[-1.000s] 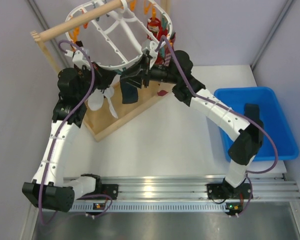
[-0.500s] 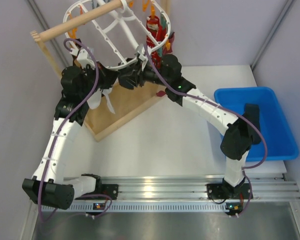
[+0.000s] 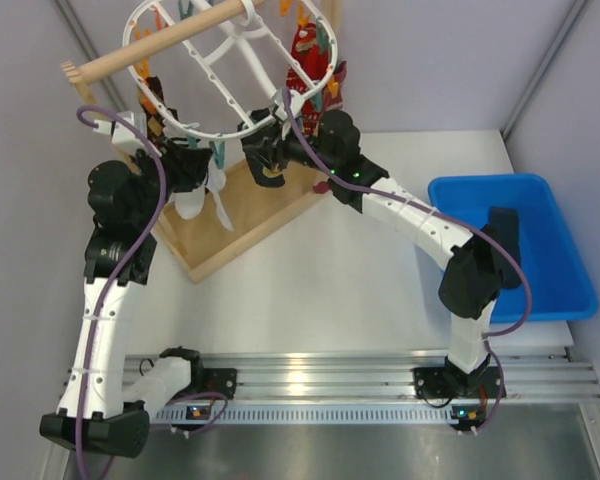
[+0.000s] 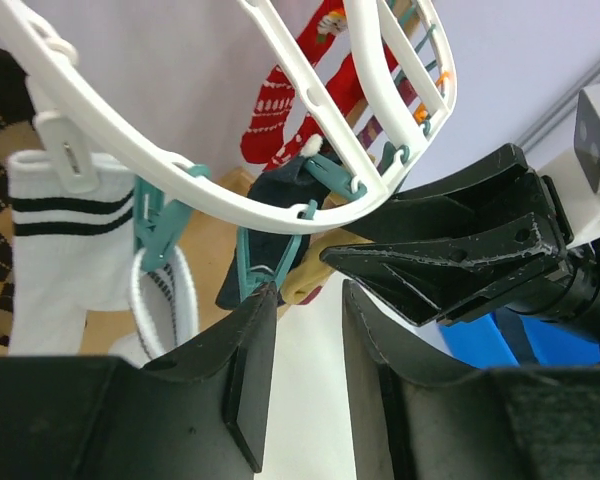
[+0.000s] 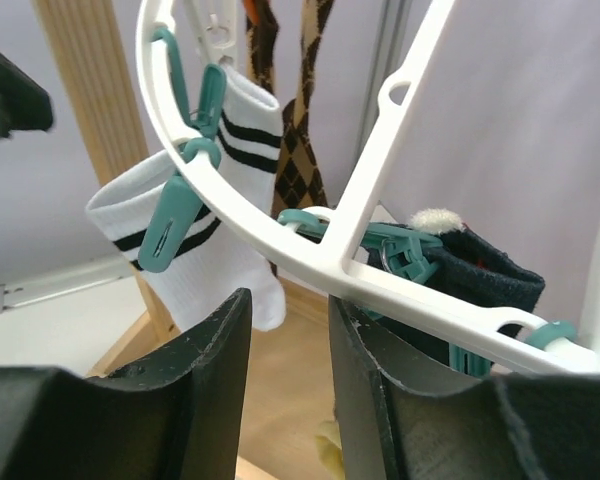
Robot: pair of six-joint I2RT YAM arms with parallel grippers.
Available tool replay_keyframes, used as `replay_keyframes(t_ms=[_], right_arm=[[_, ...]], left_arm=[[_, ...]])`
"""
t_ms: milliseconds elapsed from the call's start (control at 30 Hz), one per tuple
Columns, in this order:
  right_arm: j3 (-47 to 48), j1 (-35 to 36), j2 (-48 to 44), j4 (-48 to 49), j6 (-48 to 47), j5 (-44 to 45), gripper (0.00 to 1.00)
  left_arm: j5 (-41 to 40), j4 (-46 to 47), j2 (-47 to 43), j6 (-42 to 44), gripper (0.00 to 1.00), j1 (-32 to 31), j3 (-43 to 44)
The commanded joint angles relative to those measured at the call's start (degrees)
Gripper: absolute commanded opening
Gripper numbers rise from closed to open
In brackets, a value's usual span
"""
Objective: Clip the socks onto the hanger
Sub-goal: Open the clamp at the hanger.
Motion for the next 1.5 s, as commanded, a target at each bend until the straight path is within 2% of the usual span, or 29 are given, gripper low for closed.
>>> replay_keyframes(t_ms=[0, 267, 700, 933, 1267, 1467], right_arm=[[2.38, -0.90, 1.35, 3.28, -0.58, 9.02, 0.37], [5.63, -3.45, 3.11, 2.13, 1.70, 10.96, 0.37], [-2.27, -4.77, -1.63, 6.00, 1.27, -5.56, 0.38], [-9.57, -4.77, -5.76, 7.49, -1.46, -12.50, 0.47], [-11.33, -5.39, -6.64, 6.44, -5.06, -16.37, 0.52], [-11.33, -6.44, -5.94, 11.09, -2.52, -15.76, 0.52]], left_arm=[[-3.33, -0.81, -0.66, -0.72, 0.38, 1.17, -0.66], [0.70, 1.73, 1.45, -0.98, 0.38, 1.34, -1.01], [4.04, 7.45, 6.81, -3.97, 0.38, 1.17, 0.48], [4.40, 7.89, 7.69, -4.14, 0.38, 0.82, 1.19], [3.96, 7.89, 8.22, -3.88, 0.38, 0.73, 1.71], [4.13, 7.71, 8.31, -3.88, 0.38, 0.73, 1.80]])
